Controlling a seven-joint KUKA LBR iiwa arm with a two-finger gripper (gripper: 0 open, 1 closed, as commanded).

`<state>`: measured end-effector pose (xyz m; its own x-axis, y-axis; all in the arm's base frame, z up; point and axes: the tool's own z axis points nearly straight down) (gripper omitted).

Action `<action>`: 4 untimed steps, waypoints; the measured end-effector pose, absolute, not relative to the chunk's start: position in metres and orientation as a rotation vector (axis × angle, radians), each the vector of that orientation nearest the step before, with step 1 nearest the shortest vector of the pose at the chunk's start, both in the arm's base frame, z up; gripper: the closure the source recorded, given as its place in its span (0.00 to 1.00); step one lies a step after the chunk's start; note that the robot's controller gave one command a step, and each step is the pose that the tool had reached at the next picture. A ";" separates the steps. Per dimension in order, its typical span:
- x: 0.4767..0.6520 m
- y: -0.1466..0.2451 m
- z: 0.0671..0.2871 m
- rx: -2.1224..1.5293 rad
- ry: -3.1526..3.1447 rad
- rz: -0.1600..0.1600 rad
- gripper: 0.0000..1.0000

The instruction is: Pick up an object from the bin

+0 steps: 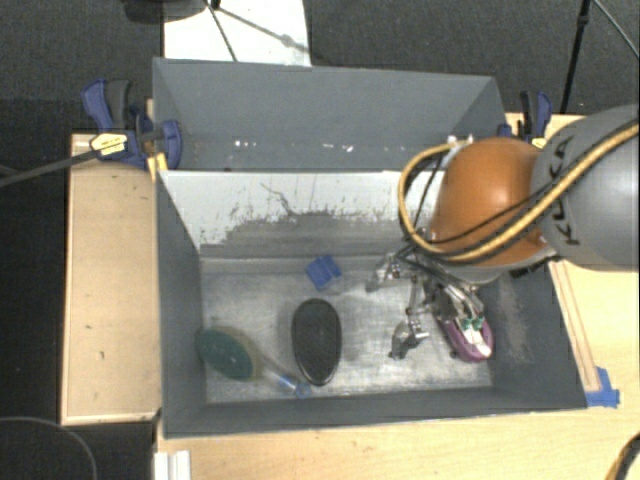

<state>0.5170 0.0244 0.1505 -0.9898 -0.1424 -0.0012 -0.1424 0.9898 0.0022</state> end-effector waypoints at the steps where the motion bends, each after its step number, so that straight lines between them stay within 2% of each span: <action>1: 0.524 -0.056 0.086 -0.279 3.133 -0.004 0.00; 2: 0.525 -0.139 0.096 -0.563 3.086 0.010 0.00; 3: 0.545 -0.140 0.101 -1.538 2.739 0.027 0.00; 4: 0.552 -0.131 0.092 -1.909 2.465 0.024 0.00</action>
Offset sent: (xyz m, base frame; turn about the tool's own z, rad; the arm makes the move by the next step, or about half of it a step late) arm 0.0079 -0.0748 -0.0613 -0.0430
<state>0.5518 -0.1308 0.0923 -0.2502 -0.9678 -0.0284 -0.9682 0.2503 -0.0029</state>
